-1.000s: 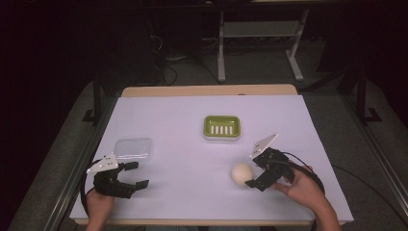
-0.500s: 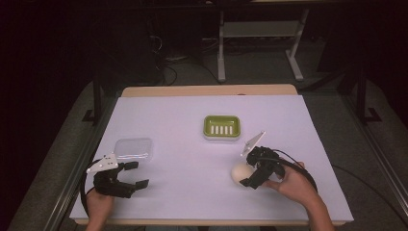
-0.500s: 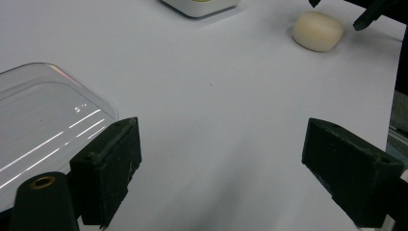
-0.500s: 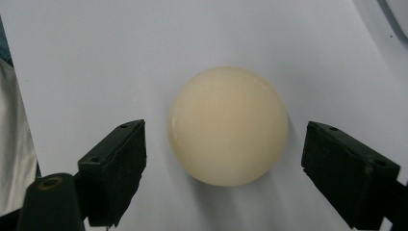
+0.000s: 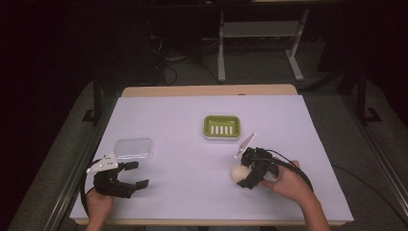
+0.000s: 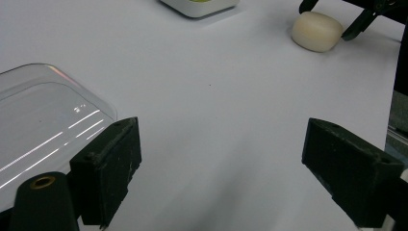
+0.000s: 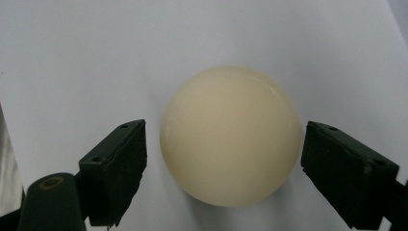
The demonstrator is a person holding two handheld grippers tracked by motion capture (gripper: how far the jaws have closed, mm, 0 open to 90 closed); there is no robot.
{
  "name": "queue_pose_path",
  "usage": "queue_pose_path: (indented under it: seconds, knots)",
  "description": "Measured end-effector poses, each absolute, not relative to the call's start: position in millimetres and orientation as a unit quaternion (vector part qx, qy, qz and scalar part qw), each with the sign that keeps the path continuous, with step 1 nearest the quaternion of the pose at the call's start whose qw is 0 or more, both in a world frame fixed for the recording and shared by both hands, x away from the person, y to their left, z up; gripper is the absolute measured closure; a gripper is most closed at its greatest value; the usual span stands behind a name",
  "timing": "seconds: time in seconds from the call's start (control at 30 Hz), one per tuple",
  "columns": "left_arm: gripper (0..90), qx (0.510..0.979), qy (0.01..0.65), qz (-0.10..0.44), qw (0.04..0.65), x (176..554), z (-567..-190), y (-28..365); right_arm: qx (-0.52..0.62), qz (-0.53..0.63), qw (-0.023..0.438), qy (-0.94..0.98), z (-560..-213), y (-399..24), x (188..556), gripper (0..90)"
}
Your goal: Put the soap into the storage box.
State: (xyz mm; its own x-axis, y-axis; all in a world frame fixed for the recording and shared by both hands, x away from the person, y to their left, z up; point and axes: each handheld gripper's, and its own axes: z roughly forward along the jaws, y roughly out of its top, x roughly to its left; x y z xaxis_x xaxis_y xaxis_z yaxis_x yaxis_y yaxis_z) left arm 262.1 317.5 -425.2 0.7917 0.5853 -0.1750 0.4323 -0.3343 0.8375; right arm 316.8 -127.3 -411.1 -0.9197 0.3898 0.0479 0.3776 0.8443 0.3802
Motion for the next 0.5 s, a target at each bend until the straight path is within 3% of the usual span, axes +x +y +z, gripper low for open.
queue_pose_path:
  seconds: [0.5]
  knots:
    - [12.9,0.813,0.313,0.078,0.485,262.1,-425.1,317.5,0.195,0.172,0.012,0.966,-418.7,-120.1,320.2,17.1]
